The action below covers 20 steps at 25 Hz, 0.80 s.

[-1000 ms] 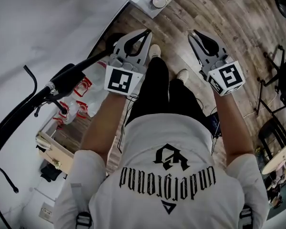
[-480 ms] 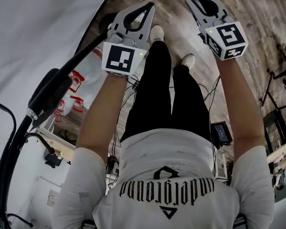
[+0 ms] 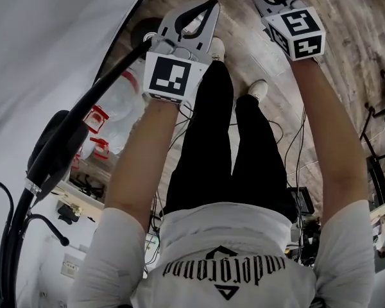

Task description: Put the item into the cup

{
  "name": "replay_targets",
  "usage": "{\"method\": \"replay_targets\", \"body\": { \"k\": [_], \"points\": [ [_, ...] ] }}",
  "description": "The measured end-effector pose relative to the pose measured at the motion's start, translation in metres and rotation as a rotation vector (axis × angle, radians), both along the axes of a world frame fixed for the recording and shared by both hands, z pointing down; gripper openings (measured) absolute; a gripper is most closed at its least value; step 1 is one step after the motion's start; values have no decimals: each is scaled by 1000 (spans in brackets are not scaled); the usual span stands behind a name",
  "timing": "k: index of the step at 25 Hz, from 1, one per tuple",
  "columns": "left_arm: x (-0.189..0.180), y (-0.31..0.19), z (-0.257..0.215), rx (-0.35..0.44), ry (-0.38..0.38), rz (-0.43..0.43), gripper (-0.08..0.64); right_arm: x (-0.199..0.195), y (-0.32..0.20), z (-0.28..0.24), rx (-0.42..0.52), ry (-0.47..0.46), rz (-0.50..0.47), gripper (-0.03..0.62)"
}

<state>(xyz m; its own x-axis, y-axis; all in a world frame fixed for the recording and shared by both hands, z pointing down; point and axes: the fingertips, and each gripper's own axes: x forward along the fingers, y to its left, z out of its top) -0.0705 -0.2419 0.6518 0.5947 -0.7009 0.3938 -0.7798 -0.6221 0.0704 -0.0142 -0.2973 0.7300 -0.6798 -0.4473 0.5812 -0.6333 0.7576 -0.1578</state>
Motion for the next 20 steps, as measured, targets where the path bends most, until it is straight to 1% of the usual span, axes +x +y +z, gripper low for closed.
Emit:
{"method": "replay_targets", "body": {
  "k": [5,10,13,17,20],
  "points": [
    [-2,-7,13,-5,2,-28,9,-14,-8,23,-14,31,-12,81],
    [-3,-12,17,-4,0,-33,9,-27,-16,39,-34,57,-22,106],
    [-2,-12,16,-2,5,-34,9,-28,-17,43,-41,76,-25,140],
    [-2,-10,14,-2,5,-27,9,-34,-16,42,-48,74,-28,206],
    [-3,-11,13,1,7,-30,9,-34,-18,44,-49,75,-27,212]
  ]
}}
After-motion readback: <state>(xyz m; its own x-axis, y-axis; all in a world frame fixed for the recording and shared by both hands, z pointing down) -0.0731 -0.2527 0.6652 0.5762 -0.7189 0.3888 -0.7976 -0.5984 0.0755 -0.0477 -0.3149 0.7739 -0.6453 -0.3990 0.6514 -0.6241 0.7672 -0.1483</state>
